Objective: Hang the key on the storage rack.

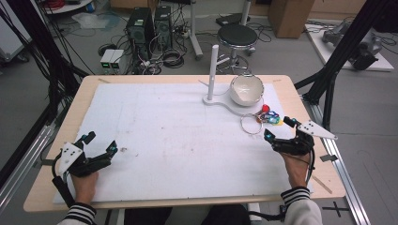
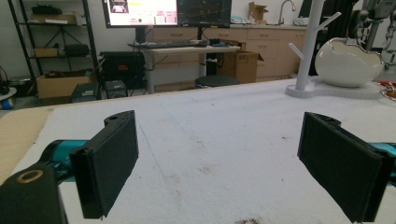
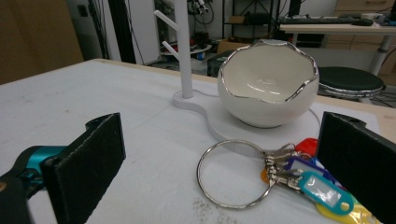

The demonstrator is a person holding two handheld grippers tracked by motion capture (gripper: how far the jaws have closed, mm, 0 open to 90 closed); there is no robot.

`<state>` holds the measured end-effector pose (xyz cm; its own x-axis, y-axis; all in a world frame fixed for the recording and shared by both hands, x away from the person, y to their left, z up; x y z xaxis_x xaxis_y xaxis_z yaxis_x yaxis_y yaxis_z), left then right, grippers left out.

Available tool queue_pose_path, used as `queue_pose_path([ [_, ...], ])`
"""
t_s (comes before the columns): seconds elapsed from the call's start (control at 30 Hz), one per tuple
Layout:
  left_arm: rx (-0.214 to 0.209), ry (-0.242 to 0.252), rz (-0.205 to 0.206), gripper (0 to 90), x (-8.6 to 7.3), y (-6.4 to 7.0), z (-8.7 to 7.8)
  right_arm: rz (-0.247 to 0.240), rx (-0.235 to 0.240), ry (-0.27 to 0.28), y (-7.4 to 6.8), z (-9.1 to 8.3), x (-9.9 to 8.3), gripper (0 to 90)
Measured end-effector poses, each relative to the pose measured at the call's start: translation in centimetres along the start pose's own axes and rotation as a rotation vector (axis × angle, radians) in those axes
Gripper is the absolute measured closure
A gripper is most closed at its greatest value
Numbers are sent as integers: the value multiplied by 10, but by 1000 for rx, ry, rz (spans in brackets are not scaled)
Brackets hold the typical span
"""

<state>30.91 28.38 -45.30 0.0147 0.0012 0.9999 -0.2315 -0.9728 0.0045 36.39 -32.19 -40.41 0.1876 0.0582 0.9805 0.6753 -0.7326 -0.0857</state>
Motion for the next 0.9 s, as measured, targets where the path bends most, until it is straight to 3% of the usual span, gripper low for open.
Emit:
queue_pose_path([
  [0.13,0,1,0,128,0,0,0,-15,-3,-37,3,7,19,11],
  [0.2,0,0,0,127,0,0,0,-21,-7,-94,6,16,33,11],
  [0.27,2,-2,-1,128,0,0,0,-22,-14,-115,6,18,36,11],
  [0.4,2,-3,-1,127,0,0,0,-30,-17,-216,10,37,54,11],
  [0.6,2,-5,-4,127,0,0,0,-35,-11,-290,10,54,66,11],
  [0.73,3,-5,-2,128,0,0,0,-53,-9,-370,8,69,70,11],
  [0.8,4,-3,-8,128,0,0,0,-53,-9,-388,8,72,70,11],
  [0.9,4,-5,-7,127,0,0,0,-36,5,-457,8,85,72,11],
])
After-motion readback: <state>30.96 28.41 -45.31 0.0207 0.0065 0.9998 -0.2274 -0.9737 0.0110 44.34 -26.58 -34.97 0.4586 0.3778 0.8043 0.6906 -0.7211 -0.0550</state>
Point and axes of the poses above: each handheld gripper's, and its own axes: z roughly forward along the jaws, x roughly out of its top, y roughly to its right, the point moved 4 cm from there along z, roughly forward along the jaws, and after that the axes turned 9 degrees about x, right-handed, at the moved point
